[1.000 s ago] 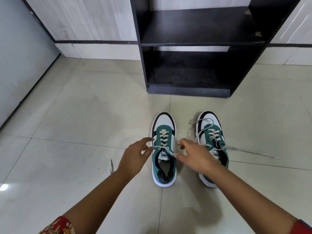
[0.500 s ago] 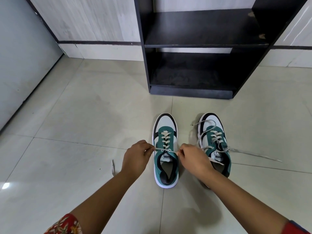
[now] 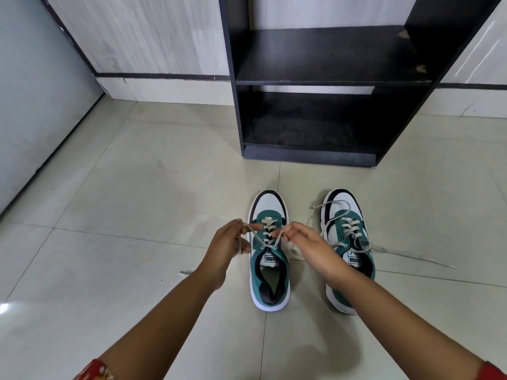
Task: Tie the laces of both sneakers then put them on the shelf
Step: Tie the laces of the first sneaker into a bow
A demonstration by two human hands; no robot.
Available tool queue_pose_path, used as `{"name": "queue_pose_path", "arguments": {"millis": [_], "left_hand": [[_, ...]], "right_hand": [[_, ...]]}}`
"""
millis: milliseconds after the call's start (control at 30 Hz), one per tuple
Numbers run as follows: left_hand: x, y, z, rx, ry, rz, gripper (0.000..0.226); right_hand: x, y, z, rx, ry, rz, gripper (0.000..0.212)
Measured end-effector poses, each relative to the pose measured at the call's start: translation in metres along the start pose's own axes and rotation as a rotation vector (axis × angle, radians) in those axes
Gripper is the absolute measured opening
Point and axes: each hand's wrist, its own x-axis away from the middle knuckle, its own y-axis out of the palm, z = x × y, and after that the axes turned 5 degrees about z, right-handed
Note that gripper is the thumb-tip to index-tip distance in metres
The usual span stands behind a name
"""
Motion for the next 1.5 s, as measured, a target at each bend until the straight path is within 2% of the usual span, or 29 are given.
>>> {"name": "queue_pose_path", "arguments": {"millis": [133,333,467,533,700,767,867,1000,1067,1200,1367,1433,1500], "left_hand": [[0.005,0.013,0.014,0.017,0.073,-0.008,0.024],[0.008,0.017,0.018,-0.051,0.143,-0.081,0.022],[0.008,0.014,0.014,-0.145,0.145,-0.186,0.015],[0.006,0.012,0.014,-0.148,0.121,-0.215,0.01],[-0.002,0.011,0.011,-0.094,-0.037,-0.152,0.032],[-0.004,0.009,0.011,-0.097,-0.08,-0.166,0.025],[-0.007,0.009,0.011,-0.116,-0.052,-0.141,0.008],[-0.008,0.009,0.009,-0.146,0.003,-0.06,0.012],[-0.008,0.009,0.008,-0.244,0.092,-0.001,0.013],[-0.007,0.005,0.005,-0.836,0.51,0.095,0.012],[-0.008,0.0,-0.003,-1.151,1.112,-0.061,0.019],[-0.012,-0.004,-0.004,-1.276,1.223,-0.11,0.022],[-0.013,-0.002,-0.002,-1.353,1.179,-0.103,0.02]], "right_hand": [[-0.009,0.012,0.0,-0.336,0.013,-0.029,0.028],[-0.018,0.017,0.005,-0.407,-0.015,-0.04,0.026],[-0.024,0.017,0.013,-0.41,-0.046,-0.023,0.015],[-0.026,0.018,0.014,-0.403,-0.069,-0.01,0.016],[-0.028,0.018,0.02,-0.178,-0.203,-0.016,0.023],[-0.026,0.018,0.022,-0.117,-0.252,-0.035,0.023],[-0.024,0.017,0.022,-0.069,-0.301,-0.066,0.021],[-0.026,0.016,0.022,-0.084,-0.306,-0.043,0.006],[-0.028,0.018,0.019,-0.196,-0.214,-0.007,0.008],[-0.035,0.019,0.011,-0.332,0.026,-0.046,0.01],[-0.044,0.01,0.002,-0.361,0.252,-0.17,0.023],[-0.044,0.008,0.0,-0.377,0.311,-0.189,0.022],[-0.043,0.01,0.0,-0.404,0.331,-0.187,0.022]]}}
